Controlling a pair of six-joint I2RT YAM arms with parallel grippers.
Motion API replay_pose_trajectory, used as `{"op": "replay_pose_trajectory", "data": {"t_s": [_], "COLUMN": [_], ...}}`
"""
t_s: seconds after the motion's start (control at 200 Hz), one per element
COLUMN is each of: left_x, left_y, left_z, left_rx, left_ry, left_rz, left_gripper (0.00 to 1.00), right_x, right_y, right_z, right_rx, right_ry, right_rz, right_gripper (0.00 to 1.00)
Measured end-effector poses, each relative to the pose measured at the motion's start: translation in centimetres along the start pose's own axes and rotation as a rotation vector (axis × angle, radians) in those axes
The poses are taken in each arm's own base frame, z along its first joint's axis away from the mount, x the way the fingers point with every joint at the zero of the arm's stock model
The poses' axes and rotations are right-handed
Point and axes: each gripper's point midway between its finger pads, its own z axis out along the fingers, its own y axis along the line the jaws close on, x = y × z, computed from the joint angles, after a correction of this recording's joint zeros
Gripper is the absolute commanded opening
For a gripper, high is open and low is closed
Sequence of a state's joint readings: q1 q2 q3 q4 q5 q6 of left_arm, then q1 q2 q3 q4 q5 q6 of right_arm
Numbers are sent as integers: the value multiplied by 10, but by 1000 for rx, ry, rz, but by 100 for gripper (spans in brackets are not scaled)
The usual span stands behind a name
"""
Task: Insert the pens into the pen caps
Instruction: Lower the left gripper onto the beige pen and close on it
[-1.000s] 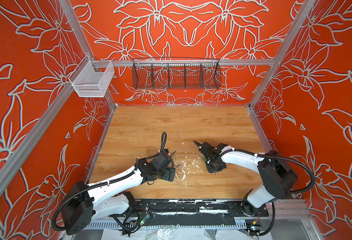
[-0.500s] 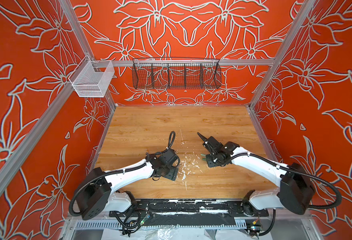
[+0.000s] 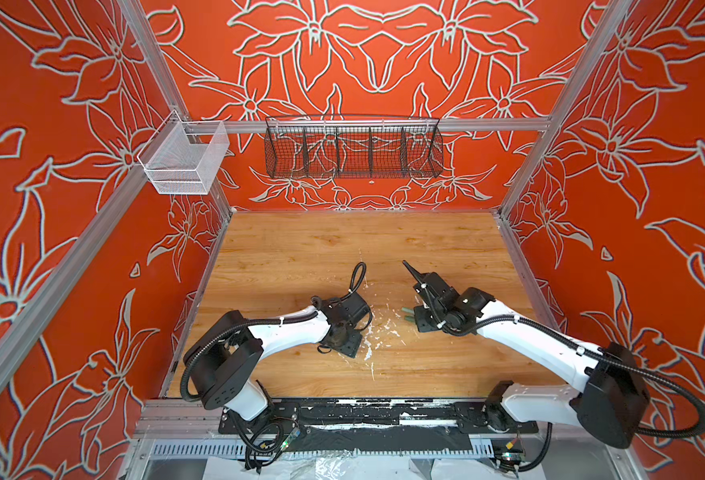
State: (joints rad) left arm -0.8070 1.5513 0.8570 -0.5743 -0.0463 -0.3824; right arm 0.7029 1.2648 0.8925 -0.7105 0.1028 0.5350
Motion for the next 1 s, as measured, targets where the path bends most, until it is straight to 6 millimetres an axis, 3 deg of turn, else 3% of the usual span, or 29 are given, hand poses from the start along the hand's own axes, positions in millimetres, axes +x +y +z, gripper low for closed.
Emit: {"op": "replay_pose_trajectory", "data": {"t_s": [0.385,0.736,1.001], "left_x": [4,19,21], "left_y": [-25,-24,-22], "left_z": [4,1,3], "left_rx": [135,137,115], "left_ry": [39,58,54], "left_rz": [-32,-71,-69], "left_gripper": [45,46,31], "right_x": [-2,-3,-4], "right_y": [4,6,8], "right_z": [1,3,3], "right_rx": [-25,-33,-43], "right_ry": [-15,-18,-25], "right_rz": [9,9,11], "right_gripper": [5,5,5]}}
